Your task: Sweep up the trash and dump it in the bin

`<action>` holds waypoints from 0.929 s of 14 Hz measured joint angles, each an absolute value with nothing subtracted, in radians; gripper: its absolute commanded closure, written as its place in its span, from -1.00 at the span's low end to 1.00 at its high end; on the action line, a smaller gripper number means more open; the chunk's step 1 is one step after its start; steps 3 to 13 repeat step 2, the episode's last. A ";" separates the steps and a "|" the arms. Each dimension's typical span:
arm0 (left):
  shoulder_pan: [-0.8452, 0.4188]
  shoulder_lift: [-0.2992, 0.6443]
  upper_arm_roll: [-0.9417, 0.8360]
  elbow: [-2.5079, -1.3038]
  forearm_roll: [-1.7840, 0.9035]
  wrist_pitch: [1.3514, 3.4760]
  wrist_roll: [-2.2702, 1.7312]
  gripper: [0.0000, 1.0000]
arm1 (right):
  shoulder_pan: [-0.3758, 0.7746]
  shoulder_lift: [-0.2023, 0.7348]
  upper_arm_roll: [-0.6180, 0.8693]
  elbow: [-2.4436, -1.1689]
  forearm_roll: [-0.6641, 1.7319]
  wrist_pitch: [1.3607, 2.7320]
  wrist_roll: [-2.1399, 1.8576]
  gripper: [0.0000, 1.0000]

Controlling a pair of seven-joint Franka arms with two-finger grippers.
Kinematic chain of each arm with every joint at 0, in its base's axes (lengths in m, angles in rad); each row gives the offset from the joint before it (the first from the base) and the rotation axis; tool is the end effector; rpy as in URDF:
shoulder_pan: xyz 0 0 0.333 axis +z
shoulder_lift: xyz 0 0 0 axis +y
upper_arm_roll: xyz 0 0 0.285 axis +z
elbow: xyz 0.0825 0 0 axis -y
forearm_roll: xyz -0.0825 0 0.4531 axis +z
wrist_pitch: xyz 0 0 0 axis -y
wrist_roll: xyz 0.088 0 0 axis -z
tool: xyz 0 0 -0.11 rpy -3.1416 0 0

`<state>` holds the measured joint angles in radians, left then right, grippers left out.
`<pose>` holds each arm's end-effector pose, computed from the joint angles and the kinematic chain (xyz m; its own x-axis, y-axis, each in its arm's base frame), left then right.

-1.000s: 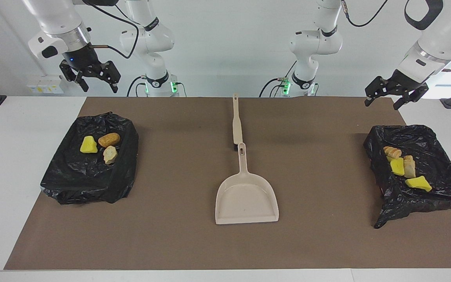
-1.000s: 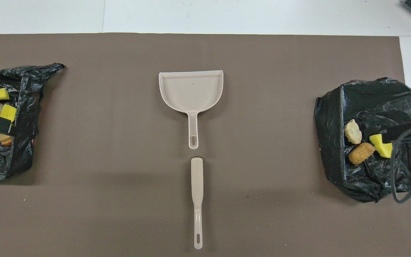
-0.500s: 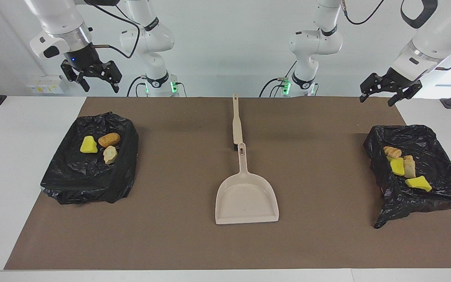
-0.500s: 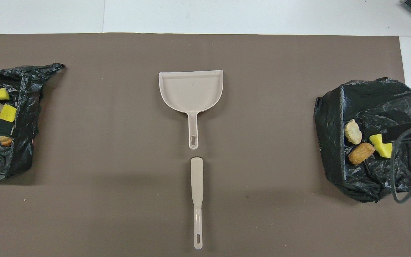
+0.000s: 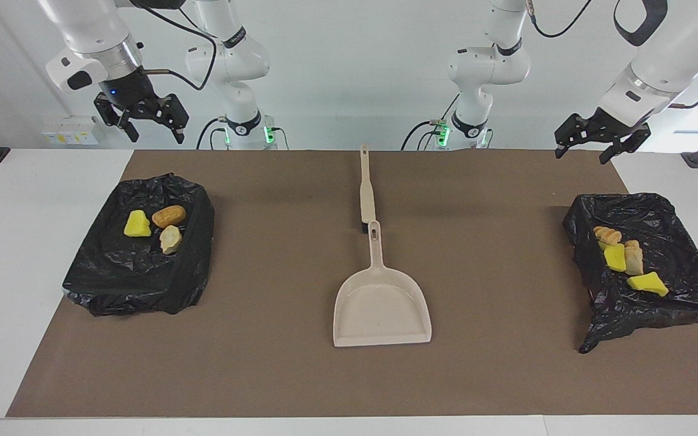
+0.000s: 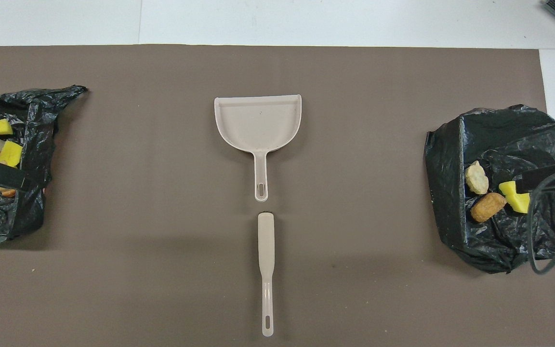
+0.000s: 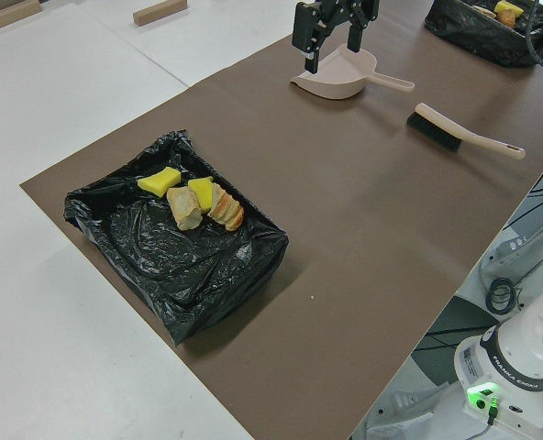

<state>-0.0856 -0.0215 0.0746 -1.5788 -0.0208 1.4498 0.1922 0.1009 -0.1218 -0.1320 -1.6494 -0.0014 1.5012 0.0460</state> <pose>0.6039 -0.0087 0.5895 0.9737 -0.2043 -0.1011 -0.2010 -0.9787 0.0425 0.5813 -0.0222 0.6150 0.9967 -0.0757 -0.0281 -0.0761 -0.9970 -0.0133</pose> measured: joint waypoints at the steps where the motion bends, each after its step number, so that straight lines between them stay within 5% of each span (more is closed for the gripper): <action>1: -0.086 -0.023 0.075 -1.581 -0.021 1.450 0.192 -1.00 | 0.101 -0.122 -0.132 -1.649 -0.001 1.501 0.046 -1.00; 13: -0.086 -0.025 0.075 -1.584 -0.021 1.450 0.192 -1.00 | 0.101 -0.122 -0.132 -1.649 -0.001 1.501 0.046 -1.00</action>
